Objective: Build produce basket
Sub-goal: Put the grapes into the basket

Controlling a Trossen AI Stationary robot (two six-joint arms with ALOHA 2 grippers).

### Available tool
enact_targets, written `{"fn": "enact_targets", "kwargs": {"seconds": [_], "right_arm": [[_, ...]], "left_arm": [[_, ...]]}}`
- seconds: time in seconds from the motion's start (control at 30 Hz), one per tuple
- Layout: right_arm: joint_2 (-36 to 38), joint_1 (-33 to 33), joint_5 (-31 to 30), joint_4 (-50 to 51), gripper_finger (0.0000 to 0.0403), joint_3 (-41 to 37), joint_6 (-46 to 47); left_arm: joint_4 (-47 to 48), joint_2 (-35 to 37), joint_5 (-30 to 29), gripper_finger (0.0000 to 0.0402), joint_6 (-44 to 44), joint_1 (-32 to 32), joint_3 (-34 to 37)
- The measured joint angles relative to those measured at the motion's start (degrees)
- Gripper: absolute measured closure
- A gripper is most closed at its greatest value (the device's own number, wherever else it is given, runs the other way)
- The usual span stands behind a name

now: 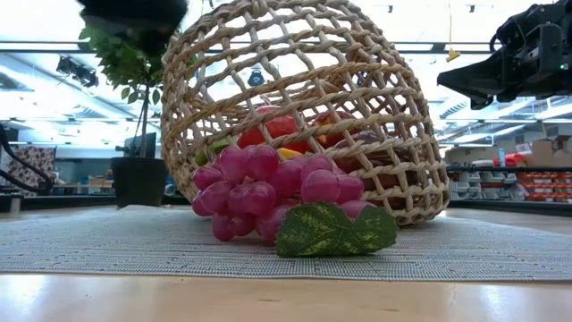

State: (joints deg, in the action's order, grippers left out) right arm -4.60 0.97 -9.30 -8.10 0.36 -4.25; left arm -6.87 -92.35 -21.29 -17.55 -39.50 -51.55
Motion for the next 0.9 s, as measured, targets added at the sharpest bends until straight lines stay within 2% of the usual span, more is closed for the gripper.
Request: {"fn": "enact_targets", "kwargs": {"seconds": [0.2,0.33,0.47,0.6,0.73,0.9], "right_arm": [[0.0,0.0,0.0,0.0,0.0353,0.0,0.0],[0.0,0.0,0.0,0.0,0.0353,0.0,0.0],[0.0,0.0,0.0,0.0,0.0353,0.0,0.0],[0.0,0.0,0.0,0.0,0.0353,0.0,0.0],[0.0,0.0,0.0,0.0,0.0353,0.0,0.0],[0.0,0.0,0.0,0.0,0.0353,0.0,0.0]], "left_arm": [[4.8,-9.4,-4.9,0.0218,12.1,0.0,-8.8],[8.7,-14.1,-6.3,0.0185,15.2,1.2,-12.7],[13.6,-16.9,-6.0,0.0176,14.0,3.9,-17.9],[15.6,-18.3,-5.3,0.018,19.8,5.0,-21.5],[15.9,-18.3,-0.6,0.0177,20.1,6.2,-21.7],[15.8,-18.3,-0.4,0.0167,18.9,6.6,-21.6]]}}
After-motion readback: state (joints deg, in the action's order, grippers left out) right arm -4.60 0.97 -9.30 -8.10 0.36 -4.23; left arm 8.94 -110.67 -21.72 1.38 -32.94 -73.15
